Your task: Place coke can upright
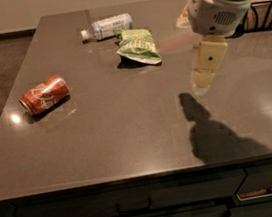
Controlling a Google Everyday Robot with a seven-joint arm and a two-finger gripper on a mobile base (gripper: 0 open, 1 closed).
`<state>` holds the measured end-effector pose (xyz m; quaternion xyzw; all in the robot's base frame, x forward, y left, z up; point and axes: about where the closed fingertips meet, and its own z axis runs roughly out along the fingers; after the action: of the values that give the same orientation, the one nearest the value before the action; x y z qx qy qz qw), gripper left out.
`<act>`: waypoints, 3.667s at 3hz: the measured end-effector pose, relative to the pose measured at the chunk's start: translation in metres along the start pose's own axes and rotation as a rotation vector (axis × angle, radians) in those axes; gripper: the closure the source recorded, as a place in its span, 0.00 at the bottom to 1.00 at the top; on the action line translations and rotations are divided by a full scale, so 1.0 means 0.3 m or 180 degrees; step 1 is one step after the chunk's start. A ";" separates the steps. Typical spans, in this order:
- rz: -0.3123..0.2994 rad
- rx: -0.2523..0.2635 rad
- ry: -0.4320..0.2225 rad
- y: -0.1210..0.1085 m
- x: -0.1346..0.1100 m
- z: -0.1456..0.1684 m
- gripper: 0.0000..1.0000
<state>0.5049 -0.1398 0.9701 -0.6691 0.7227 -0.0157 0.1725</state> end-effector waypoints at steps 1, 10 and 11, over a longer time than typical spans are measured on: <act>-0.0304 -0.0031 -0.0031 -0.044 -0.139 0.054 0.00; -0.2008 -0.0549 0.0171 -0.029 -1.170 0.617 0.00; -0.2104 -0.0550 0.0283 -0.033 -1.159 0.656 0.00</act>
Offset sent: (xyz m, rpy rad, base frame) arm 0.0536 0.1467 -0.0181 -0.0688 -0.0098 0.2907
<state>0.5834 0.2383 0.8669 -0.8779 0.4723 -0.0385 0.0690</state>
